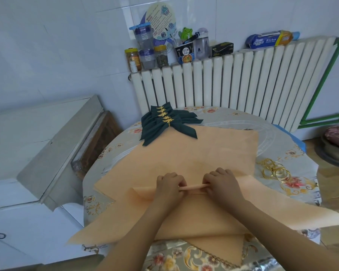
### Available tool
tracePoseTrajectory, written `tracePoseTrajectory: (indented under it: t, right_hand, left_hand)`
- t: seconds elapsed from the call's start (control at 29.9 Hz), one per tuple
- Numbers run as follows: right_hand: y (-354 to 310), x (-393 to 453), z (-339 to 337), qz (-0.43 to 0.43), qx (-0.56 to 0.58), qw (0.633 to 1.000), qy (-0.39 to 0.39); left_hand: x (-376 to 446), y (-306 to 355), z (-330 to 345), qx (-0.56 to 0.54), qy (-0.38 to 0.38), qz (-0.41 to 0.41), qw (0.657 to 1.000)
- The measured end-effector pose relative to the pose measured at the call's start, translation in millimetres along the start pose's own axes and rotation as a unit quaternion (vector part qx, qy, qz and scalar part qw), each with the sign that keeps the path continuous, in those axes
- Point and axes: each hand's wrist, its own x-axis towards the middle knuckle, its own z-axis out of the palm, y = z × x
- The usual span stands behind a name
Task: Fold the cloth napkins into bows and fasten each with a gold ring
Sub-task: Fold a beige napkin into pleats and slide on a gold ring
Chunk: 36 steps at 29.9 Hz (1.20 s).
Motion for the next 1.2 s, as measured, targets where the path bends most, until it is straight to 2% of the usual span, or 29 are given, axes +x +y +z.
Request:
tracePoseTrajectory:
  t: [0.07,0.17,0.23,0.4,0.6,0.73,0.8,0.87,0.94,1.0,1.07,1.2]
  right_hand:
    - [1,-7,-4,-0.002,0.044,0.999,-0.011]
    - [2,-16,-12,-0.007,0.034,0.994,-0.1]
    - [2,-22,-14,-0.003,0.041,0.991,-0.128]
    - [4,-22,-13,0.046,0.081,0.985,-0.145]
    - [-4,-22,-11,0.087,0.032,0.984,-0.152]
    - [-6,-19,-15,0.099,0.025,0.979,-0.179]
    - [-7,-19,-17,0.072,0.002,0.983,-0.167]
    - [-7,-24,-19,0.049,-0.008,0.99,-0.13]
    - [-6,-31,-19,0.032,0.014,0.996,-0.077]
    - [-7,-39,-24,0.021,0.052,0.997,-0.061]
    - [-9,-49,-30,0.012,0.065,0.994,-0.085]
    - [-7,-61,-38,-0.011,0.07,0.982,-0.173]
  left_hand:
    - [-9,-3,0,-0.018,-0.011,0.008,1.0]
    - [-19,-9,-2,-0.041,-0.067,0.013,0.997]
    - [-28,-13,-3,-0.075,-0.095,0.005,0.993]
    - [-35,-13,-9,-0.159,-0.082,-0.019,0.984]
    - [-23,1,-6,-0.032,-0.092,-0.09,0.991]
    - [-16,3,-14,-0.045,-0.133,-0.115,0.983]
    - [-16,6,-18,-0.007,-0.14,-0.091,0.986]
    - [-20,10,-18,0.037,-0.115,-0.05,0.991]
    - [-29,10,-16,0.027,-0.067,-0.013,0.997]
    - [-43,10,-15,-0.005,-0.031,0.012,0.999]
    - [-58,8,-16,-0.019,-0.04,0.025,0.999]
    - [-78,5,-18,0.0,-0.118,0.049,0.992]
